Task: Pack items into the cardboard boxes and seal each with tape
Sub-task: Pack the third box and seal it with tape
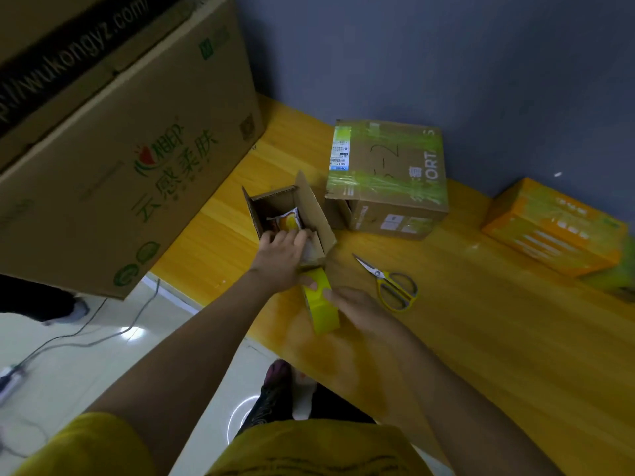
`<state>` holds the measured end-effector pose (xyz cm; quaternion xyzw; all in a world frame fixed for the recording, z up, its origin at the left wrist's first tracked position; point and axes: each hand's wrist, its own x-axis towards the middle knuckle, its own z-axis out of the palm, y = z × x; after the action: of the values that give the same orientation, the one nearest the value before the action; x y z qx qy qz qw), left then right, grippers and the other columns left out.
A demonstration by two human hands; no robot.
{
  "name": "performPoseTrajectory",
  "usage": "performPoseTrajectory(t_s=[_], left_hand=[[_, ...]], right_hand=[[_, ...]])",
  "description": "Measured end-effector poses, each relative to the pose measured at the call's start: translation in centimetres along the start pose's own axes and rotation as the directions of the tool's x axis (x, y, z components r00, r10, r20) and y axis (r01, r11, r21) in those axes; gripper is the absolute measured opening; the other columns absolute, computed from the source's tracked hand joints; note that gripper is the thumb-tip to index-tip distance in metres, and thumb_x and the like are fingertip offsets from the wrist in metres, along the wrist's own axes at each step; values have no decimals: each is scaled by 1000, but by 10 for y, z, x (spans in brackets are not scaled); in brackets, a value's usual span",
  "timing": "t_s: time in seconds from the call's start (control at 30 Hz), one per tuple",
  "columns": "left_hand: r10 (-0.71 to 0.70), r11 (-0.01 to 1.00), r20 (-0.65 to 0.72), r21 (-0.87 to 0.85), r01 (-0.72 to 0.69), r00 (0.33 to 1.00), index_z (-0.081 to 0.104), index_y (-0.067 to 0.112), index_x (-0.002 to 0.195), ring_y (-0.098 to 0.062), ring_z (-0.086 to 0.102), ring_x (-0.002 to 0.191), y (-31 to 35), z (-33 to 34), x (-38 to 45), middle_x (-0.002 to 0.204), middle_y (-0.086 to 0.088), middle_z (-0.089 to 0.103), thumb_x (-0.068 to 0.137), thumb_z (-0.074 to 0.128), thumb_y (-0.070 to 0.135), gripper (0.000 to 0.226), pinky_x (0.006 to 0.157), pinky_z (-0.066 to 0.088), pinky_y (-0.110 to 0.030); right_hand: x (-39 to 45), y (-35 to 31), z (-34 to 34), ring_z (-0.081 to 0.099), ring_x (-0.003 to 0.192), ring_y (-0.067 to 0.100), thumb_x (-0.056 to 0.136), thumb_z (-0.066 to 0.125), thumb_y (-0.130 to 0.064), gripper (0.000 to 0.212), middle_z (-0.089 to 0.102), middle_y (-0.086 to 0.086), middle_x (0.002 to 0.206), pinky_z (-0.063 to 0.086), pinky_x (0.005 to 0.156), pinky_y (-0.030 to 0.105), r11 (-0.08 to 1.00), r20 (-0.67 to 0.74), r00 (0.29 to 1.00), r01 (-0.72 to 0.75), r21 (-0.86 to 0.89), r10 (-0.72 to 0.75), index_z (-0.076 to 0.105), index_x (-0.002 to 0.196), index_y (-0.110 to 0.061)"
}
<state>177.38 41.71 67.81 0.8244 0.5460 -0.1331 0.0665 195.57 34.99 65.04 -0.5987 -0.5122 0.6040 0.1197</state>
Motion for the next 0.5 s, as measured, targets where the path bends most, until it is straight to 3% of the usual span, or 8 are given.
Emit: performPoseTrajectory(t_s=[0.03, 0.1, 0.17, 0.2, 0.27, 0.33, 0.43, 0.5], left_hand=[[-3, 1000, 6, -5, 3, 1000, 24, 17, 144, -24, 41, 128, -1, -1, -1, 141, -3, 41, 69, 58, 76, 101, 102, 28, -39], [-7, 994, 20, -112, 9, 1000, 26, 18, 144, -25, 39, 128, -2, -3, -1, 143, -4, 41, 81, 56, 66, 84, 101, 28, -40], [-10, 960, 32, -278, 18, 999, 30, 19, 141, -27, 39, 126, -5, -5, -1, 142, -6, 42, 94, 50, 48, 59, 100, 28, -41], [-11, 949, 29, -314, 19, 1000, 32, 20, 140, -28, 40, 124, -7, -6, -1, 140, -7, 44, 98, 48, 39, 49, 99, 29, -42], [-21, 955, 19, -295, 26, 1000, 33, 21, 138, -30, 46, 117, -8, -7, -2, 134, -8, 49, 99, 47, 28, 42, 92, 34, -40], [-30, 969, 23, -243, 34, 999, 34, 21, 136, -32, 53, 104, -8, -9, -2, 125, -9, 54, 97, 49, 20, 41, 76, 38, -37], [-42, 976, 67, -212, 56, 997, 36, 21, 129, -28, 51, 78, -10, -15, 0, 101, -8, 56, 93, 53, 11, 41, 56, 33, -33], [-62, 962, 100, -258, 86, 993, 37, 20, 125, -26, 48, 72, -14, -17, 4, 94, -8, 54, 94, 51, 9, 36, 51, 33, -32]], right_hand=[[-1, 1, 7, 62, 102, 16, 95, 60, -29, 26, 68, 5, 113, 48, 90, 34, 999, 50, 999, -10, 46, 8, 64, 116, -15], [-2, 8, 16, 62, 105, 21, 90, 66, -15, 32, 67, 9, 116, 50, 91, 35, 999, 6, 999, 45, 30, -45, 59, 122, -9], [-4, 12, 16, 61, 111, 27, 90, 65, -24, 42, 65, 9, 120, 49, 91, 36, 970, -44, 992, 104, -221, -117, 55, 129, -10], [-7, 13, 15, 58, 115, 30, 91, 63, -30, 48, 62, 10, 125, 46, 93, 37, 881, -37, 990, 105, -462, -138, 51, 134, -13], [-11, 21, 17, 50, 125, 30, 95, 54, -32, 52, 54, 9, 136, 37, 102, 38, 521, -7, 985, 84, -849, -171, 41, 143, -15], [-13, 28, 18, 46, 126, 27, 97, 49, -32, 50, 53, 10, 136, 30, 108, 41, 364, -12, 993, 32, -931, -119, 40, 142, -13], [-11, 32, 20, 50, 121, 29, 96, 53, -41, 50, 57, 11, 129, 35, 103, 42, 403, -94, 996, -84, -911, -5, 47, 133, -9], [-9, 24, 30, 57, 106, 26, 94, 51, -38, 37, 63, 14, 111, 43, 95, 41, 638, -234, 944, -32, -769, -235, 63, 112, -7]])
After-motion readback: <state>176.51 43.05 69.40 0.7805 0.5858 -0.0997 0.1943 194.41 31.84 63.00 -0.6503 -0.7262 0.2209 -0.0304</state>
